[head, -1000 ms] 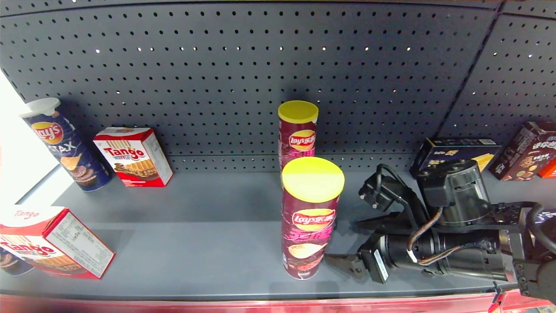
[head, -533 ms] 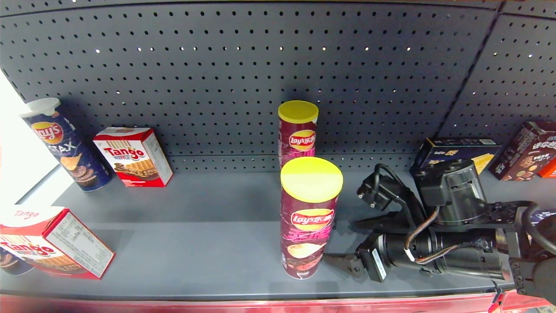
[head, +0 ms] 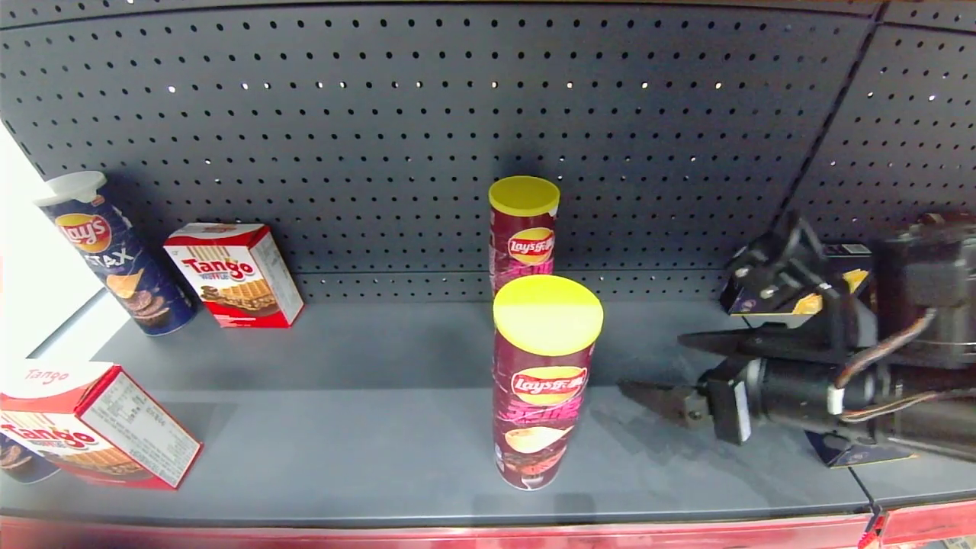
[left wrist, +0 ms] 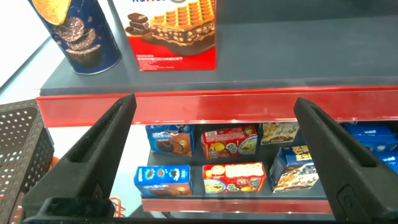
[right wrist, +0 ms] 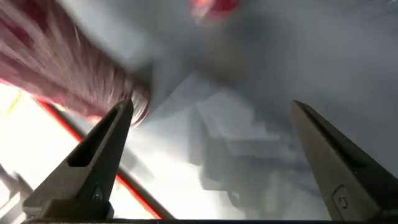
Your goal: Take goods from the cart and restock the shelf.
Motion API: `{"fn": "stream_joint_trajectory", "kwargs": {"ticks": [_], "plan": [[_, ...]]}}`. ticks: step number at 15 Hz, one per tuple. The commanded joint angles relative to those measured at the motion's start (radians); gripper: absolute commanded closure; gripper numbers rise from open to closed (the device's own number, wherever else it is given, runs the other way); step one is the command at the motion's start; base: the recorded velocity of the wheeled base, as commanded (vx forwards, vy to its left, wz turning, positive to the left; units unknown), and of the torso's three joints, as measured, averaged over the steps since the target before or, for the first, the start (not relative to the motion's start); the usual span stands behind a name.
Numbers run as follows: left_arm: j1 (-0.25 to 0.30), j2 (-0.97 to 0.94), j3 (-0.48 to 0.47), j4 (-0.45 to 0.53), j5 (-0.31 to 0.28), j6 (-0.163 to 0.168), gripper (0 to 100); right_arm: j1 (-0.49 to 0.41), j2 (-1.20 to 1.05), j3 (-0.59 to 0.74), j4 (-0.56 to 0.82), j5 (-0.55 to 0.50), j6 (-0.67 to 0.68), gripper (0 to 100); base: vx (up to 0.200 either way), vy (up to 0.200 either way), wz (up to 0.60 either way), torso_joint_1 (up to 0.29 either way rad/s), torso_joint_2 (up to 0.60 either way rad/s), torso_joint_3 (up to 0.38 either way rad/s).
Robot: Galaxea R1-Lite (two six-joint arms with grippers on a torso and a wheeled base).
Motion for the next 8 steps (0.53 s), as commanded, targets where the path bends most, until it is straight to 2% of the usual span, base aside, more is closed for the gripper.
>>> {"fn": "stream_joint_trajectory", "kwargs": {"ticks": [1,8], "plan": [[0.0,0.001,0.0,0.0,0.0,-0.001,0,-0.124,-0.278,0.063,0.0,-0.008,0.008,0,0.0,0.0,0.0,0.0,0.0,0.0],[0.0,0.001,0.0,0.0,-0.034,0.004,0,-0.576,-0.999,0.595,-0.014,-0.003,0.003,0,0.0,0.0,0.0,0.0,0.0,0.0]]}}
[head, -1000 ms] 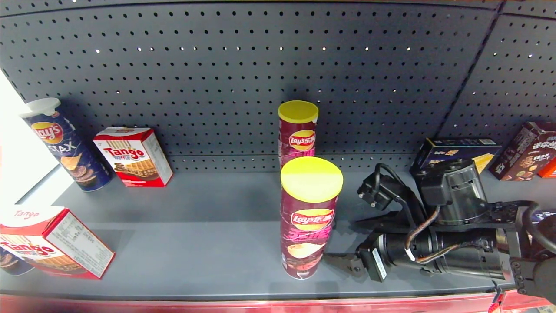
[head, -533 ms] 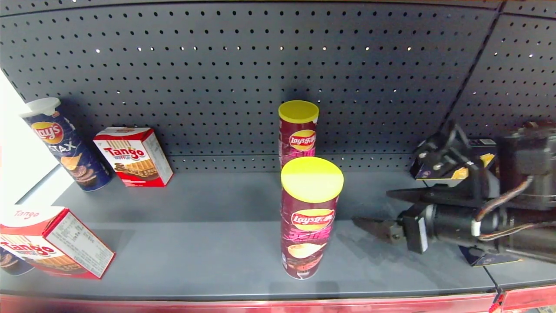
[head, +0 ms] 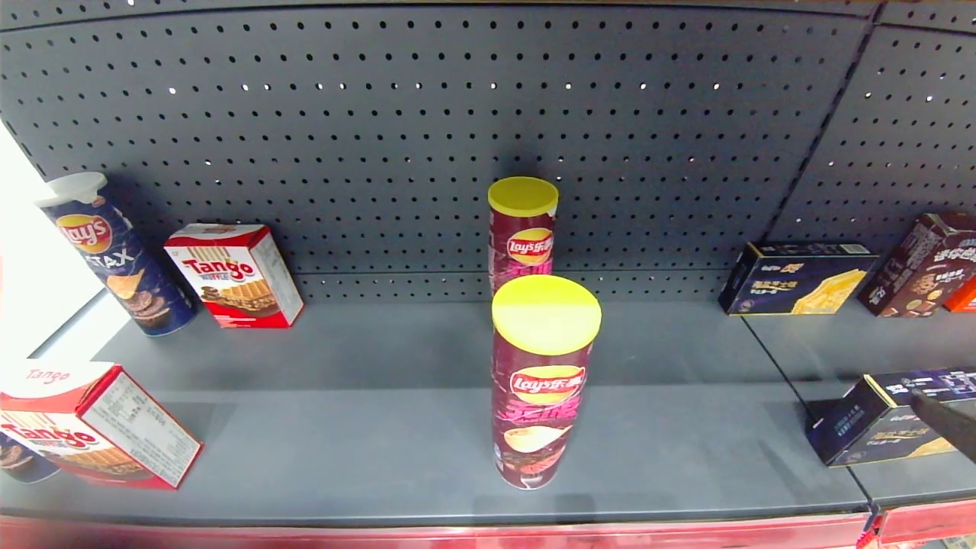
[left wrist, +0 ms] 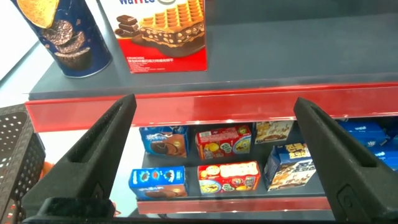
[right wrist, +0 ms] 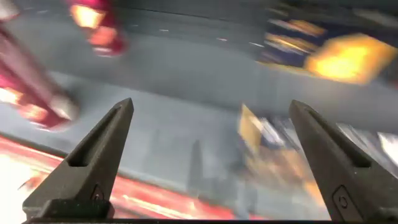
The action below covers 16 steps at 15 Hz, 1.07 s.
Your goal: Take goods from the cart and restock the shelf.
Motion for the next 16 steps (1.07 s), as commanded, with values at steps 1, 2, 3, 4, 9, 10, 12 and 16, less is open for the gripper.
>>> {"fn": "stream_joint_trajectory", "kwargs": {"ticks": [1,2,3,4,9,10,12,16], "plan": [[0.0,0.001,0.0,0.0,0.002,0.001,0,-0.211,-0.401,0.251,-0.004,0.0,0.004,0,0.0,0.0,0.0,0.0,0.0,0.0],[0.0,0.001,0.0,0.0,0.003,0.004,0,-0.22,-0.516,0.306,0.01,-0.001,0.017,0,0.0,0.0,0.0,0.0,0.0,0.0],[0.0,0.001,0.0,0.0,0.006,0.004,0,-0.22,-0.617,0.358,0.053,0.002,0.032,0,0.0,0.0,0.0,0.0,0.0,0.0],[0.0,0.001,0.0,0.0,0.011,0.006,0,-0.218,-0.674,0.392,0.085,0.008,0.038,0,0.0,0.0,0.0,0.0,0.0,0.0],[0.0,0.001,0.0,-0.002,0.025,0.024,0,-0.231,-0.72,0.406,0.249,-0.037,0.009,0,0.0,0.0,0.0,0.0,0.0,0.0],[0.0,0.001,0.0,0.0,0.023,0.024,0,-0.231,-0.72,0.403,0.271,0.005,-0.011,0,0.0,0.0,0.0,0.0,0.0,0.0],[0.0,0.001,0.0,0.0,0.026,0.016,0,-0.231,-0.72,0.404,0.266,-0.003,0.009,0,0.0,0.0,0.0,0.0,0.0,0.0],[0.0,0.001,0.0,0.0,0.025,0.009,0,-0.231,-0.72,0.404,0.266,-0.003,0.007,0,0.0,0.0,0.0,0.0,0.0,0.0]]}}
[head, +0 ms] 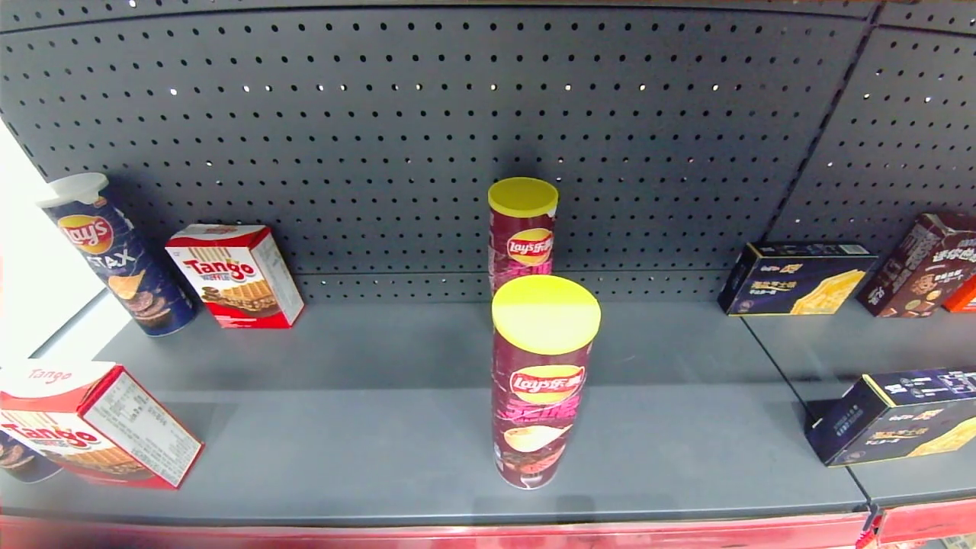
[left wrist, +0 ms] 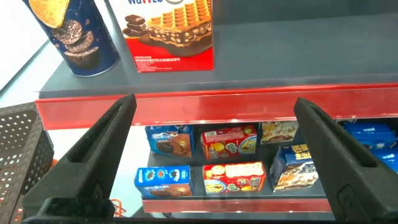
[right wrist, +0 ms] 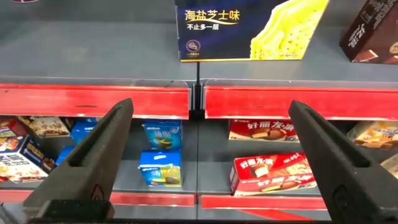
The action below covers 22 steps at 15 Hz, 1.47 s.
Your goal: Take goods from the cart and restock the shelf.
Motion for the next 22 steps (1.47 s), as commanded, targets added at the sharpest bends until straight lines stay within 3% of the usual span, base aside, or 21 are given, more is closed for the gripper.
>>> {"fn": "stream_joint_trajectory", "kwargs": {"ticks": [1,22], "plan": [[0.0,0.001,0.0,0.0,-0.001,0.002,0,0.001,0.0,0.0,0.001,0.0,0.0,0,0.0,0.0,0.0,0.0,0.0,0.0],[0.0,0.001,0.0,0.0,-0.002,-0.018,0,0.001,0.0,0.0,-0.001,0.0,0.001,0,0.0,0.0,0.03,0.0,0.0,0.0]]}}
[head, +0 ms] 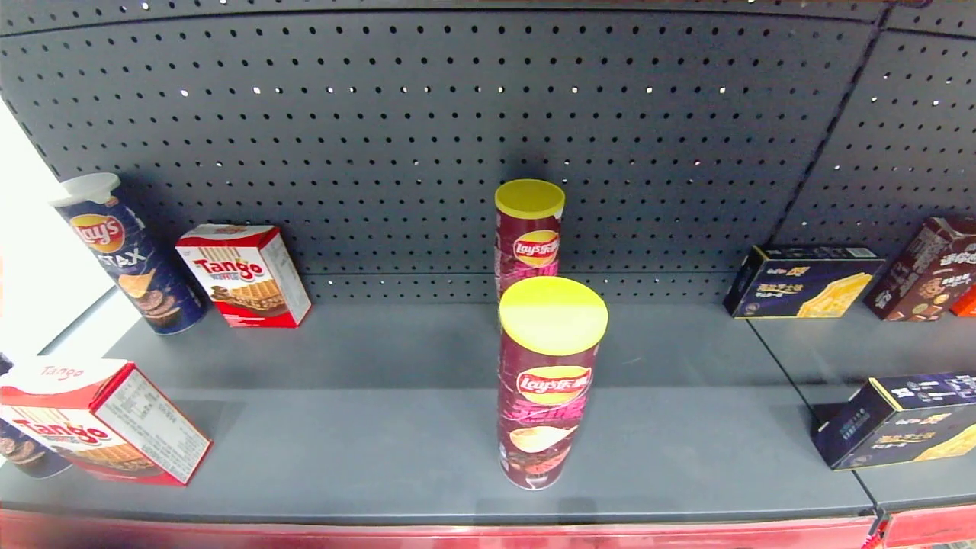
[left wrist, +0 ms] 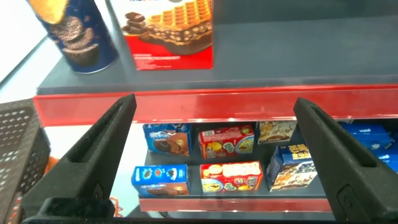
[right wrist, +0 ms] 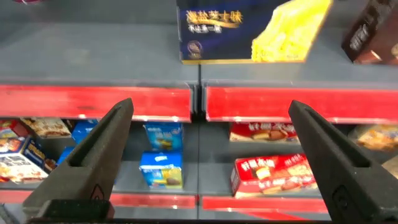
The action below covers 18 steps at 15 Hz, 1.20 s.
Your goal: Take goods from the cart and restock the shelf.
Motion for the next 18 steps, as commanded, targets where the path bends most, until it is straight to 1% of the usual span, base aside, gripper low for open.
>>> {"fn": "stream_joint_trajectory", "kwargs": {"ticks": [1,4,8,10,11,12,13,14,18], "plan": [[0.0,0.001,0.0,0.001,0.001,-0.001,0,-0.001,0.002,0.0,0.001,0.001,0.0,0,0.0,0.0,0.0,0.0,0.0,0.0],[0.0,0.001,0.0,0.001,0.0,-0.001,0,-0.001,0.002,0.0,0.001,0.001,0.0,0,0.0,0.0,0.0,0.0,0.0,0.0],[0.0,0.001,0.0,0.001,-0.004,0.009,0,-0.001,0.002,0.0,0.001,0.001,0.0,0,0.0,0.0,0.0,0.0,0.0,0.0],[0.0,0.001,0.0,0.001,0.004,0.006,0,-0.001,0.002,0.0,0.001,0.001,0.0,0,0.0,0.0,0.0,0.0,0.0,0.0],[0.0,0.001,0.0,0.001,-0.004,0.006,0,-0.001,0.002,0.0,0.001,0.001,0.0,0,0.0,-0.2,0.0,0.007,0.0,0.002],[0.0,0.001,0.0,0.001,0.0,-0.001,0,-0.001,0.002,0.0,0.001,0.001,0.0,0,0.0,0.0,0.0,0.0,0.0,0.0],[0.0,0.001,0.0,0.001,0.0,-0.025,0,-0.001,0.002,0.0,0.001,0.001,0.0,0,0.0,0.0,0.0,0.0,0.0,0.0],[0.0,0.001,-0.002,0.001,0.0,-0.042,0,-0.001,0.002,0.0,0.001,0.002,0.0,0,0.0,0.0,0.0,0.0,0.0,0.0],[0.0,0.001,-0.002,0.001,0.003,-0.043,0,-0.001,0.002,0.0,0.001,0.001,0.0,0,0.0,0.0,0.0,0.0,0.0,0.0]]}}
